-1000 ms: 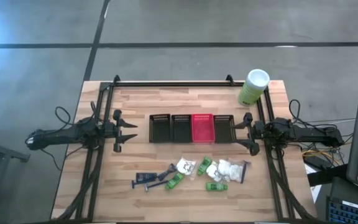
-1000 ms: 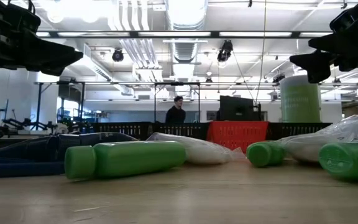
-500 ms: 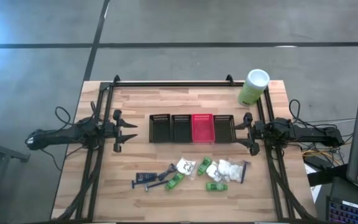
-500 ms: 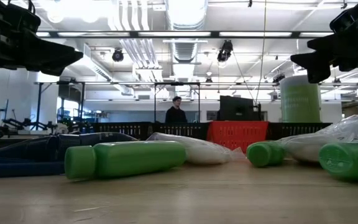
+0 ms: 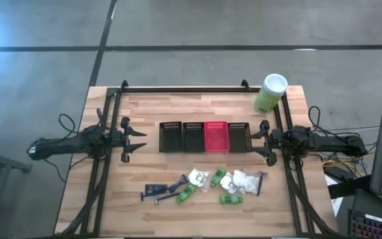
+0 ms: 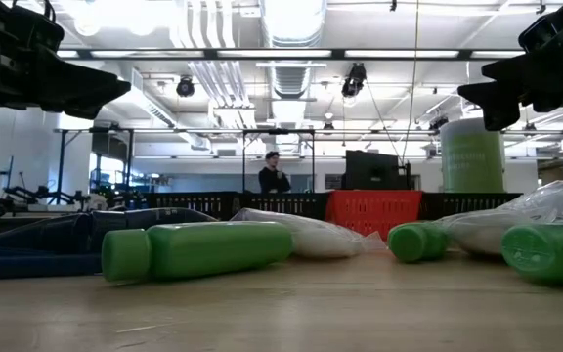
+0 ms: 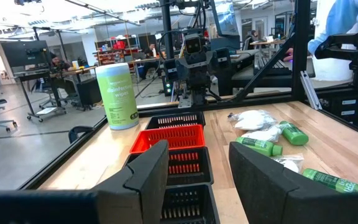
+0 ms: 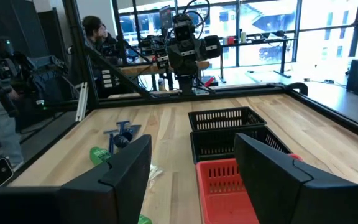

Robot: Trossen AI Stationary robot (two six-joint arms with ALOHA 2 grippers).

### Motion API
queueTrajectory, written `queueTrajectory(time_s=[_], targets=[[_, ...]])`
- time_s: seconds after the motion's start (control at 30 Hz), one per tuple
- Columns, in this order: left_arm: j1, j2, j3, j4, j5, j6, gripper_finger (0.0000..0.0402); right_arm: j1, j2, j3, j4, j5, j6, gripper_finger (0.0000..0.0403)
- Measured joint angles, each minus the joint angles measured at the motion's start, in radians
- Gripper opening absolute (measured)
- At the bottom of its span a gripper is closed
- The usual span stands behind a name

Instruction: Pick & Place Travel size toiletries

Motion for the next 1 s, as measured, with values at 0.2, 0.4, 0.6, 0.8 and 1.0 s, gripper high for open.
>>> queueTrajectory(time_s=[0.2, 0.4, 0.6, 0.8, 1.0], targets=[[0.0, 0.0, 0.0, 0.0, 0.0, 0.0, 0.0177, 0.0, 0.0, 0.0, 0.0, 0.0, 0.0, 0.0245], [0.0, 0.0, 0.0, 0.0, 0.0, 0.0, 0.0177, 0.0, 0.0, 0.0, 0.0, 0.0, -0.001, 0.0265], [0.0, 0.0, 0.0, 0.0, 0.0, 0.0, 0.0177, 0.0, 0.0, 0.0, 0.0, 0.0, -0.001, 0.0283], [0.0, 0.0, 0.0, 0.0, 0.0, 0.0, 0.0177, 0.0, 0.0, 0.0, 0.0, 0.0, 0.0, 0.0302], [0.0, 0.0, 0.0, 0.0, 0.0, 0.0, 0.0177, 0.0, 0.0, 0.0, 0.0, 0.0, 0.0, 0.032]])
